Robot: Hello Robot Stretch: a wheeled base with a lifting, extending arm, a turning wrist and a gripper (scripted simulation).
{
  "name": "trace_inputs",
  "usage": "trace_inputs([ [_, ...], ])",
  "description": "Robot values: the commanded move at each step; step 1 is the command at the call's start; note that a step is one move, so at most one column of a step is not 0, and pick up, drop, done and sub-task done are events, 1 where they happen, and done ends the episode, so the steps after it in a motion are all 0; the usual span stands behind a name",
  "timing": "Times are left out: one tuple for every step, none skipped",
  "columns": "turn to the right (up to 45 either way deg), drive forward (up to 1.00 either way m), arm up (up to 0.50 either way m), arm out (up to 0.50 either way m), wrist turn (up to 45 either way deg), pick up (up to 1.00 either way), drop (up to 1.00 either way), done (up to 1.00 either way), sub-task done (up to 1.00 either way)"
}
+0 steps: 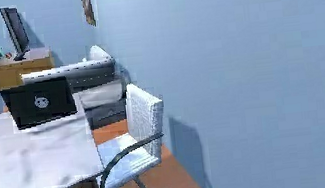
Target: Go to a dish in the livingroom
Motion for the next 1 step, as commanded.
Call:
trace_inputs([
  [-45.0, 0.00, 0.00, 0.00, 0.0, 0.00, 0.00, 0.00, 0.00],
])
